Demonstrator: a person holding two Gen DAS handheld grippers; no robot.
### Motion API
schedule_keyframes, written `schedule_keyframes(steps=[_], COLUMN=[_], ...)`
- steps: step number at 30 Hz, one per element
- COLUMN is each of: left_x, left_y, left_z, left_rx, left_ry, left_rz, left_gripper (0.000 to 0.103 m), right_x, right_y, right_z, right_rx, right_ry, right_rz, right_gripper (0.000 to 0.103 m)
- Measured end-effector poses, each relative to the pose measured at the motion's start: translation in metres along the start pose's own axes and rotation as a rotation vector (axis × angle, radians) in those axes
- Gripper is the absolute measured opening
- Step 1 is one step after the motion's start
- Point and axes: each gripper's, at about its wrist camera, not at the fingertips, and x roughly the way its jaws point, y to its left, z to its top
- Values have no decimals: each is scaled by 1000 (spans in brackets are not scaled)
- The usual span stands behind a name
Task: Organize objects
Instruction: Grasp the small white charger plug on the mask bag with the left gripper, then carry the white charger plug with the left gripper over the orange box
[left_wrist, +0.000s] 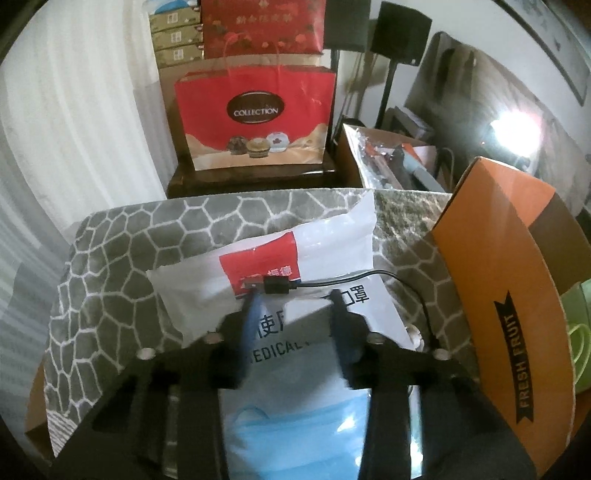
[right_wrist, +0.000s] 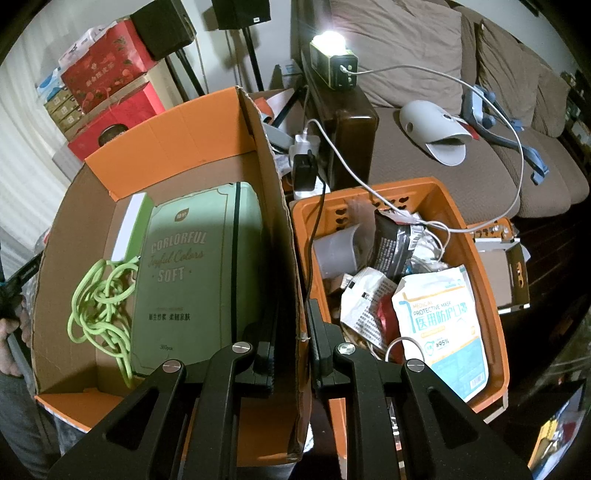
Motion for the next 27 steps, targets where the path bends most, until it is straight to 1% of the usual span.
schedule_keyframes(steps=[2,4,7,9,14,21,27], left_x=[-1,-3,-10,-15,-34,-56,-75], left_y=[0,2,7,10,11,-1,-24], left_z=[0,1,2,4,14,25,29], left_rx=[-1,-15,-47,-74,-97,-86,-52], left_ry=[-2,1,14,25,13,-14,-36], left_rz=[-5,-19,-74,-124,-189,-219,-260], left_gripper=[21,21,21,21,21,21,21], right_x=[0,0,1,2,2,2,1], right_y=[0,0,0,-1,-1,0,1], right_z=[-1,-1,-1,-2,-2,-3,-3], right_rx=[1,1,2,2,3,5,8], right_ry=[0,0,-1,-1,-1,-2,-2], right_rz=[0,1,2,2,3,4,6], right_gripper=[15,15,15,15,15,15,15])
